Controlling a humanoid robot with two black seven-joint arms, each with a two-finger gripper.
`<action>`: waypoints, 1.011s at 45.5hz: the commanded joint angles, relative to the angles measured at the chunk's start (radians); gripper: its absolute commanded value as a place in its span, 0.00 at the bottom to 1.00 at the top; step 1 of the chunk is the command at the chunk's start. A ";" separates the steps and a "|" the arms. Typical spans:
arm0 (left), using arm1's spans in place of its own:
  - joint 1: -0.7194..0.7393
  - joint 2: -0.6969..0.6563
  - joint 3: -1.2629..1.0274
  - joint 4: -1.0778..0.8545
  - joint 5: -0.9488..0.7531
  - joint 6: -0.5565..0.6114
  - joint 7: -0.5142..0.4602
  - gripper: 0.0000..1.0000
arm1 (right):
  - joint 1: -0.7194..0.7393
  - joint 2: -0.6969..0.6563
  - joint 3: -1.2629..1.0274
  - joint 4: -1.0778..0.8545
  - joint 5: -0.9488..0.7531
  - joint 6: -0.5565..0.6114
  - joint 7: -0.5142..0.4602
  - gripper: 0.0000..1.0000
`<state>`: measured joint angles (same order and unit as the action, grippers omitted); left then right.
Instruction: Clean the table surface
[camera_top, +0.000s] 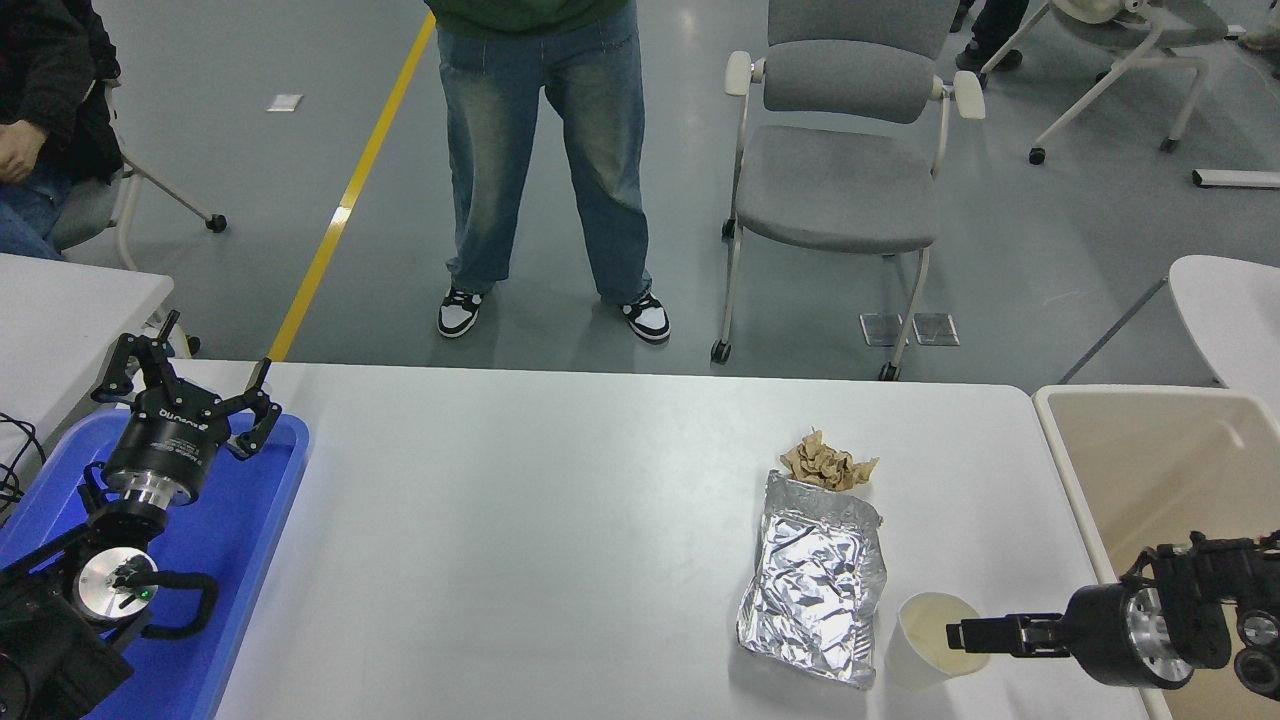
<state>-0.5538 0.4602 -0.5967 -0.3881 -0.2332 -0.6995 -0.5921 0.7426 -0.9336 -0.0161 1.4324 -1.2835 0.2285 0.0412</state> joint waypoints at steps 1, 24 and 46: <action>0.000 0.000 0.000 0.000 0.000 0.000 0.000 1.00 | -0.009 0.058 -0.002 -0.046 -0.002 0.000 -0.021 0.90; 0.000 0.000 0.000 0.000 0.000 0.000 0.000 1.00 | 0.007 0.075 -0.041 -0.053 0.007 0.034 -0.032 0.00; 0.000 0.000 0.000 0.000 0.000 0.000 0.000 1.00 | 0.092 -0.073 -0.028 0.042 0.101 0.086 -0.041 0.00</action>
<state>-0.5538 0.4602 -0.5967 -0.3881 -0.2331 -0.6995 -0.5921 0.7748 -0.9133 -0.0458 1.4080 -1.2394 0.2804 0.0022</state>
